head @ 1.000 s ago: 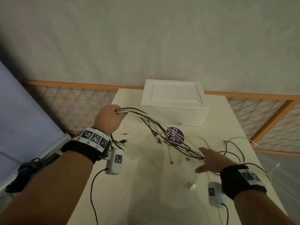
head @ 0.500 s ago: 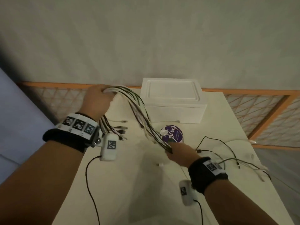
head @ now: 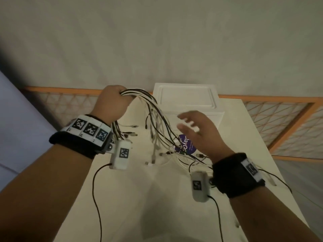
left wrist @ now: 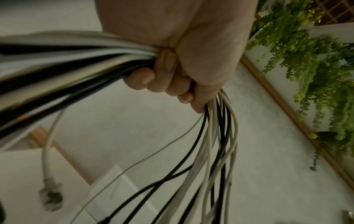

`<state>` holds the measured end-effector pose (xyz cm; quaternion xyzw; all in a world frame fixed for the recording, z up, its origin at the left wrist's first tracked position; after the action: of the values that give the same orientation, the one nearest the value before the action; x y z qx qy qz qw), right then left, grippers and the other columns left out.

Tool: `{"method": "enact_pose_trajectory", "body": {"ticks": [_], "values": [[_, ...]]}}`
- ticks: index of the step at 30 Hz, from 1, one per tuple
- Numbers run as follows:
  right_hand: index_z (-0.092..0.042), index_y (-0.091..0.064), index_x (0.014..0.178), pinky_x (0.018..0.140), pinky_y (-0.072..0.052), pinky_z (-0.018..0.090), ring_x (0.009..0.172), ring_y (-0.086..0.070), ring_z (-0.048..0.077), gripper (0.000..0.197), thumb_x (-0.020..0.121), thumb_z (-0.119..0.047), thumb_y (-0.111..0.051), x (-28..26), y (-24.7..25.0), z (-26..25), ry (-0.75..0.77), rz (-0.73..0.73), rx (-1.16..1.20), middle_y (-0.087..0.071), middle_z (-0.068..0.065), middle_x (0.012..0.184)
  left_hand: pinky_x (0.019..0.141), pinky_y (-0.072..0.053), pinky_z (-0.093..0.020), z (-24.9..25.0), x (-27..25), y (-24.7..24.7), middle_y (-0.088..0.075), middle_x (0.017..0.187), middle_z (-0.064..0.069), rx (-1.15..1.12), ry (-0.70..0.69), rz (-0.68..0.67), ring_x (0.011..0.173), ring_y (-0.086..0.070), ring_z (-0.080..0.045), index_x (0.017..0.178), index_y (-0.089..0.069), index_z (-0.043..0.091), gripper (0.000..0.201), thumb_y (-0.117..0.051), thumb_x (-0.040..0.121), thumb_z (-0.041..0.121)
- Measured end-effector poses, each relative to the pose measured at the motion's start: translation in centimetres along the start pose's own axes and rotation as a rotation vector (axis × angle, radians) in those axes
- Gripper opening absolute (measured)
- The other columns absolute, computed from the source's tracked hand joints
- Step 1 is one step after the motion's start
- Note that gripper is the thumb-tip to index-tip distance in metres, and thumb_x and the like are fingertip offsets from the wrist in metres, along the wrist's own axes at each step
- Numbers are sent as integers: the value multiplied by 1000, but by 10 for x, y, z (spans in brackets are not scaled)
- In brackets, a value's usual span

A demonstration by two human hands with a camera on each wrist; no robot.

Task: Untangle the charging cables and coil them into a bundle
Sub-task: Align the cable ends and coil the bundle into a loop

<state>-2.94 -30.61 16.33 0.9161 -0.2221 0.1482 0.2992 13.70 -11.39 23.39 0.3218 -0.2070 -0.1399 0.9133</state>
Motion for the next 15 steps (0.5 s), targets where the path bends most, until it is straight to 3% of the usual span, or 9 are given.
{"method": "enact_pose_trajectory", "body": {"ticks": [2, 3, 5, 7, 8, 9, 11, 15], "values": [[-22, -67, 112, 83, -42, 9, 93, -58, -6, 26, 96, -35, -50, 15, -20, -30, 100, -69, 5, -65, -17, 104, 54, -32, -30, 13, -1, -14, -50, 56, -9, -42, -22, -16, 53, -44, -18, 58, -56, 6, 33, -65, 83, 26], [-21, -65, 116, 84, -44, 14, 94, -60, -1, 31, 99, -36, -44, 19, -34, -28, 62, -114, 17, -67, -12, 106, 54, -32, -30, 19, -1, -20, -48, 54, -6, -57, -27, -19, 52, -43, -16, 55, -53, 10, 35, -65, 84, 24], [-21, -62, 117, 79, -48, 26, 85, -64, 9, 36, 100, -41, -37, 18, -55, -5, -149, -96, 164, -69, -4, 101, 52, -31, -28, 28, -1, -28, -45, 49, 1, -86, -22, -16, 46, -40, -9, 51, -50, 16, 38, -65, 85, 23], [-19, -63, 109, 67, -52, 36, 70, -64, 14, 39, 99, -46, -36, 4, -59, 24, -411, 69, 402, -69, 4, 89, 49, -30, -25, 31, -1, -31, -42, 47, 4, -117, -5, -19, 40, -36, -5, 50, -49, 17, 39, -66, 85, 25], [-18, -64, 102, 63, -53, 35, 64, -63, 14, 40, 98, -48, -38, -5, -53, 33, -470, 169, 434, -69, 7, 82, 48, -30, -23, 31, 0, -30, -42, 47, 4, -131, 1, -16, 39, -36, -4, 51, -49, 17, 39, -66, 85, 25], [-17, -65, 93, 59, -53, 29, 59, -61, 10, 38, 97, -46, -41, -12, -43, 37, -457, 268, 361, -67, 9, 75, 46, -29, -21, 30, 0, -27, -42, 48, 4, -140, 7, -13, 39, -36, -4, 51, -49, 17, 39, -66, 85, 25], [-20, -63, 80, 52, -45, 16, 59, -56, 2, 25, 96, -34, -51, -18, -23, 34, -273, 393, 86, -64, 3, 69, 42, -28, -16, 27, 0, -22, -43, 50, 2, -138, 7, -15, 38, -36, -3, 54, -50, 14, 38, -66, 85, 26], [-14, -70, 98, 74, -48, 23, 82, -58, 8, 14, 92, -21, -58, -9, -21, 13, 72, 350, -127, -68, -3, 87, 44, -30, -17, 33, -5, -29, -46, 53, 0, -118, -6, -50, 43, -38, -7, 57, -52, 13, 35, -67, 85, 28]]}}
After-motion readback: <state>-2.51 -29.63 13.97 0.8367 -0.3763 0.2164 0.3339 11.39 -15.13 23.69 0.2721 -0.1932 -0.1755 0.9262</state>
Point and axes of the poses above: each hand's wrist, its own x-axis towards the middle knuckle, its own y-axis out of the back of the hand, z = x × y, the point moved 4 cm from there along x, towards the middle knuckle
